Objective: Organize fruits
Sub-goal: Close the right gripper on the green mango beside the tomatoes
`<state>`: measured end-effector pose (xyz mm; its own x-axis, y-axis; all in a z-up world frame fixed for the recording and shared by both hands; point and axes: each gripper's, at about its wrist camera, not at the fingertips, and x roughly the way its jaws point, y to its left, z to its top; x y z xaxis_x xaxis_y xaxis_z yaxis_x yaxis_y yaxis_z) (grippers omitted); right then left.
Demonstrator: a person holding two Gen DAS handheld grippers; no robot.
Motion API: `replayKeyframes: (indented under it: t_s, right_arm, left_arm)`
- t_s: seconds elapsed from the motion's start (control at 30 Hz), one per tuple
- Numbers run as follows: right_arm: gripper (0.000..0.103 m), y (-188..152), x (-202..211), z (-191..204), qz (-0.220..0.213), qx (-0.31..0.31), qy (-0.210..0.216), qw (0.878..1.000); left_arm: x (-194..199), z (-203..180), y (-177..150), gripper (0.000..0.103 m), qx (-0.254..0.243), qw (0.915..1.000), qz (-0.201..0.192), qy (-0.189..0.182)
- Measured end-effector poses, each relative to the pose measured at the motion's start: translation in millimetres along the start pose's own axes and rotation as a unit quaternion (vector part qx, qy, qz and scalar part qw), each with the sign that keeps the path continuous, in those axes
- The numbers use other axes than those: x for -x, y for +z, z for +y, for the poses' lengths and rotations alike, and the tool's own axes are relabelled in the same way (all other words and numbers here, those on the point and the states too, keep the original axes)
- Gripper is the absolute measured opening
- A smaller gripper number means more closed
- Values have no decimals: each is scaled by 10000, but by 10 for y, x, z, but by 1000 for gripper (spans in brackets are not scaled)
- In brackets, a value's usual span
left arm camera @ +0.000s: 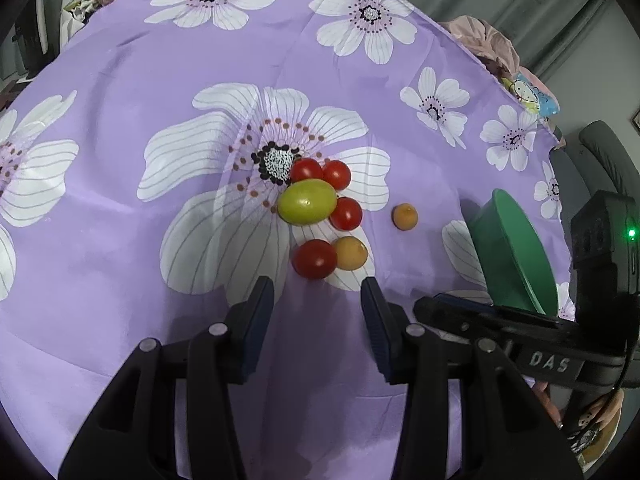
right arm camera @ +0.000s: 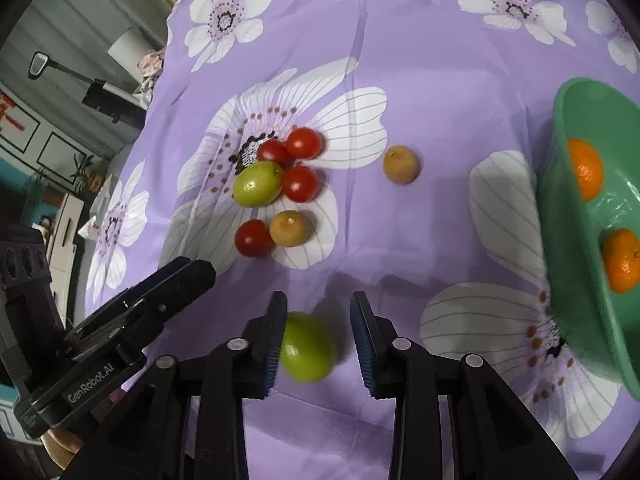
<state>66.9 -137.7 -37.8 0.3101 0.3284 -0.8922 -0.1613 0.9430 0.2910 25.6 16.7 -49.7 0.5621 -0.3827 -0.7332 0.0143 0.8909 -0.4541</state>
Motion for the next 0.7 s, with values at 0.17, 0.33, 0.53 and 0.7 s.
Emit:
replayKeyframes:
  t_s: [0.17,0.33,0.53,0.7]
  right_arm:
    - [35,23,72,-89,-90,-153,329,9993]
    - [35,119,24,-125,-131,-296,865,9957]
    - [35,88,-128,-17,366,-288,1318,9902]
    - [35,50,-267,37,617,-236,1202,9905]
  left_arm:
    - [-42,-102,-44,44,-106,9992,246,-288]
    - [-112,-228,-86,38,-133,9971,574,-485]
    - [-167,-260,-250,34,-23,9942,960,-477]
    - [-219,-275,-290,36,107,9930,1054,-520]
